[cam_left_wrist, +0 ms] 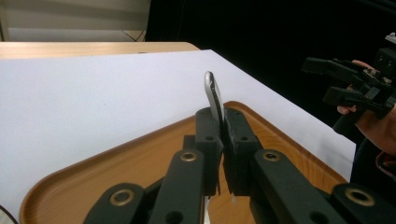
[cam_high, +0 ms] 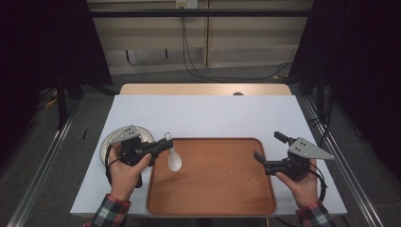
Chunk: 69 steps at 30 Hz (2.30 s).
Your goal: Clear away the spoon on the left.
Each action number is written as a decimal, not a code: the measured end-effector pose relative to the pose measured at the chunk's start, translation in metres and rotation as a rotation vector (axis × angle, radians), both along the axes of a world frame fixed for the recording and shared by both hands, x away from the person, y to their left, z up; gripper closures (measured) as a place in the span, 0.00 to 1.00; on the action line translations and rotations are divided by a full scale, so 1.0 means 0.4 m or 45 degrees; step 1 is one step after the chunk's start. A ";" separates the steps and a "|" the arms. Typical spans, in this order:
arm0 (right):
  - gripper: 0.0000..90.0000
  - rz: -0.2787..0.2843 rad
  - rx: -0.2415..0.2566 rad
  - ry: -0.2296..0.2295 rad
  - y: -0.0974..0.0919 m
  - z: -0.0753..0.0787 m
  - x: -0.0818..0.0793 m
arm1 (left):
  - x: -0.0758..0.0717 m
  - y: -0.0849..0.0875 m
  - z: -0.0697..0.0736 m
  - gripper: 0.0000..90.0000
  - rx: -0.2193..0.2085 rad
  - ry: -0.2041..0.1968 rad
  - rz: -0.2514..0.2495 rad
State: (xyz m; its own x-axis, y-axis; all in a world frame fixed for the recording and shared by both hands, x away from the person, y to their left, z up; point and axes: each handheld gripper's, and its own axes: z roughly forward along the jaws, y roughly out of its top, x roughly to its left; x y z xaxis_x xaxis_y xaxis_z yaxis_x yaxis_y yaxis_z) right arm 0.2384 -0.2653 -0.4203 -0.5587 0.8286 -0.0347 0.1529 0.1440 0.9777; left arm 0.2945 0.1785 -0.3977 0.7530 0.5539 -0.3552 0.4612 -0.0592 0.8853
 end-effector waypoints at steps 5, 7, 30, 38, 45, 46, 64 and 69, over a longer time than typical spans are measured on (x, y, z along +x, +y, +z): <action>0.02 -0.004 0.004 0.002 0.000 0.000 0.000 | -0.003 -0.007 -0.006 0.95 0.004 0.010 -0.016; 0.02 0.003 0.001 0.001 0.000 0.000 0.000 | -0.003 -0.009 -0.008 0.95 0.005 0.013 -0.023; 0.02 -0.003 0.005 0.005 0.002 0.000 -0.001 | -0.018 -0.043 -0.043 0.95 0.034 0.084 -0.095; 0.02 0.005 0.005 0.006 0.002 -0.001 0.000 | -0.027 -0.051 -0.049 0.95 0.053 0.087 -0.123; 0.02 0.008 -0.001 0.003 0.003 -0.001 0.000 | -0.036 -0.056 -0.050 0.95 0.060 0.094 -0.145; 0.02 0.005 0.001 0.003 0.003 -0.001 -0.001 | -0.037 -0.056 -0.050 0.95 0.058 0.094 -0.149; 0.02 0.007 0.000 0.001 0.004 -0.002 0.001 | -0.058 -0.080 -0.066 0.95 0.073 0.117 -0.195; 0.02 0.007 0.001 0.000 0.004 -0.002 0.001 | -0.059 -0.082 -0.068 0.95 0.072 0.123 -0.205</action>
